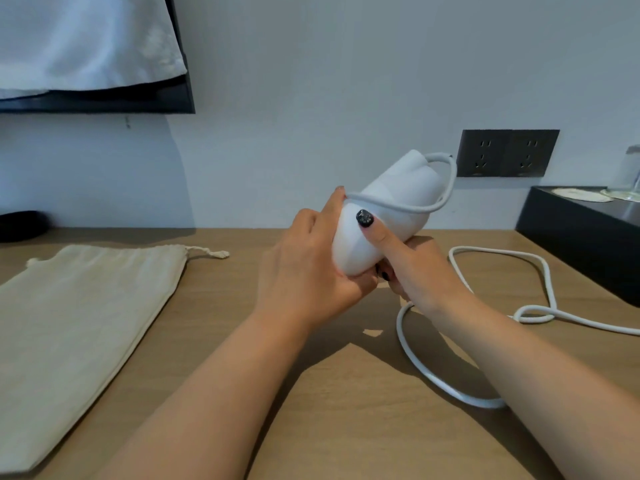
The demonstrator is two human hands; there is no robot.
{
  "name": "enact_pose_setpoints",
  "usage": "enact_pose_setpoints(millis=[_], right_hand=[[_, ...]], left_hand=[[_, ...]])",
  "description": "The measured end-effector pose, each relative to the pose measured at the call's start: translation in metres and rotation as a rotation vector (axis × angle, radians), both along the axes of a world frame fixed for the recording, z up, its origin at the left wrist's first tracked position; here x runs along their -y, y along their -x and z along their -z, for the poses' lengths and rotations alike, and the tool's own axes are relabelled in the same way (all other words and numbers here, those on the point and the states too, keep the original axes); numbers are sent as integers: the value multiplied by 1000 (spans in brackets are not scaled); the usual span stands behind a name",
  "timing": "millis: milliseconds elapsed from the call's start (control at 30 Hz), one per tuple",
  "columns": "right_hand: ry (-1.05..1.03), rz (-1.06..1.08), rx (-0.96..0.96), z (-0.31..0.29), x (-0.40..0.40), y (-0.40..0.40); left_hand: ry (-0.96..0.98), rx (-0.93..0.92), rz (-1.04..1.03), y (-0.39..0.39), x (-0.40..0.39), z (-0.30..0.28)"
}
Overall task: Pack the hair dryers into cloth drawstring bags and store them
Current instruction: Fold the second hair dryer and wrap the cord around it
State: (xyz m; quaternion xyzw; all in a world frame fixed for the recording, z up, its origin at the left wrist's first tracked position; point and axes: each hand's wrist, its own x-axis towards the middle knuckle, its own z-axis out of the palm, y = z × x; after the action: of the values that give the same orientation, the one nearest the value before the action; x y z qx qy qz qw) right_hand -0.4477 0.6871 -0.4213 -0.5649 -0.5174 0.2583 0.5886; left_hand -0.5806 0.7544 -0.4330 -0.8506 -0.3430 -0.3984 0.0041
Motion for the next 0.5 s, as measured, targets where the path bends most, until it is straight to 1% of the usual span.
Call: enact_pose_setpoints(millis=[100,133,200,267,333,400,433,467,500], right_hand=[[-103,14,-104,1,-1,-5],[-122,22,-113,2,-1,-6],[-159,55,-122,1,-1,-11],[-196,54,-147,0,0,-15],[-230,11,-229,-2,3,-17],[-291,-56,-285,-3,6,-17],[-313,-76,-286,-3,8,-16],[-323,-83,-270,-2,9,-16],[-321,-97,-252,-1,8,-17]], left_hand=[[-52,50,43,-1,-3,1],[-33,65,89,-1,-5,3],[103,123,221,0,-5,4],[312,217,314,-1,-4,4],[609,352,422,-2,-2,0],[1031,481,673,-1,-4,-3],[1220,501,820,1,-4,-4],[1358,489,954,4,-4,-4],[1444,459,1062,6,-4,-4]])
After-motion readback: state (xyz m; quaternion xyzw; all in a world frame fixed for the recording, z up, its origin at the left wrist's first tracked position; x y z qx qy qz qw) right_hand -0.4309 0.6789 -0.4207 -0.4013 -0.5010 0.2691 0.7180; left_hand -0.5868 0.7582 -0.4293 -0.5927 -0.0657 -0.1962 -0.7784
